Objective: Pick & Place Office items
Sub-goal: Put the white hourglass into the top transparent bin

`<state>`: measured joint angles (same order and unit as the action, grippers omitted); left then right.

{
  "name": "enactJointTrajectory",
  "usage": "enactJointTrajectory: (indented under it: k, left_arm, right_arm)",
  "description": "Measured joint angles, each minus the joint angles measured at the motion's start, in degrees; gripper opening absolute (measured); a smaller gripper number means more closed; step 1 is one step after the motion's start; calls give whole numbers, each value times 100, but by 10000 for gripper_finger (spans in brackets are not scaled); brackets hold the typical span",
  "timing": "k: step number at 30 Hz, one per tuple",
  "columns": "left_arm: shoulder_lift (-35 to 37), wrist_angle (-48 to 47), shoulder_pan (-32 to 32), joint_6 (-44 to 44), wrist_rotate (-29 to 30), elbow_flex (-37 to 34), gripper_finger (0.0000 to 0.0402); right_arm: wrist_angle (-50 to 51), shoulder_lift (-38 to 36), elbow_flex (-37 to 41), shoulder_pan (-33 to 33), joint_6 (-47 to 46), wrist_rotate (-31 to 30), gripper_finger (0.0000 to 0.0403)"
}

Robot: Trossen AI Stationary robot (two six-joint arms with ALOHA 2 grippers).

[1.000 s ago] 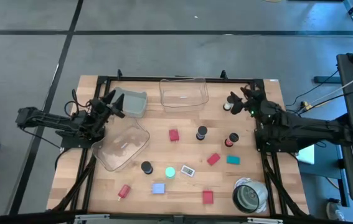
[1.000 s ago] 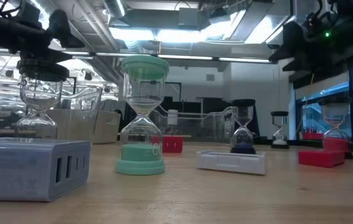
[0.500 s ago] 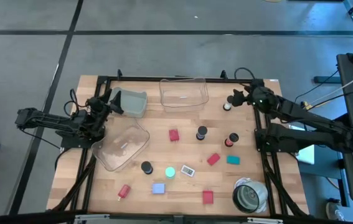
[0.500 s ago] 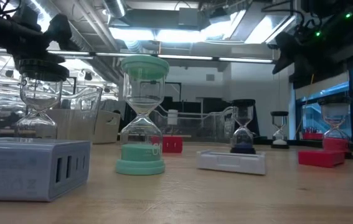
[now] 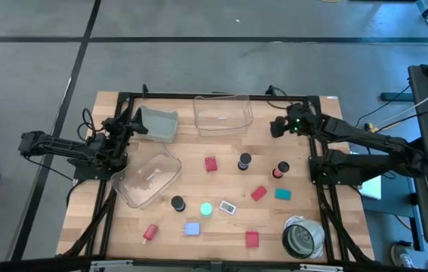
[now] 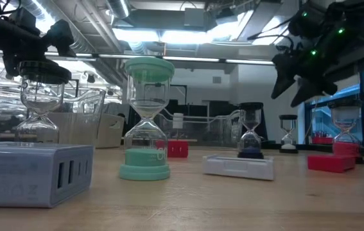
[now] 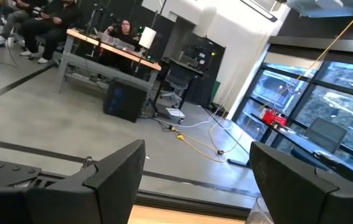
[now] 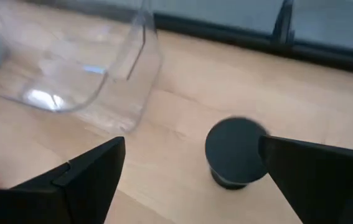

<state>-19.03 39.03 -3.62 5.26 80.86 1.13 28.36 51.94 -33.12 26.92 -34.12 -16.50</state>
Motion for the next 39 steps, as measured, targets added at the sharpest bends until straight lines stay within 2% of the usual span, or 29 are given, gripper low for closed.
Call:
enactJointTrajectory:
  k: [8,27,32,39]
  left_arm:
    - [0,-2,-2,-2,-17,0,285]
    - [0,-4,-2,-2,-20,2,285]
    - [0,-4,-2,-2,-18,2,285]
    - [0,-5,-2,-2,-17,2,285]
  right_arm:
    - [-22,761,-4,1,6,-596,367]
    - [-205,1507,0,52,47,-679,361]
    - [-242,1541,0,54,50,-892,330]
    - [-243,1541,0,52,50,-902,246]
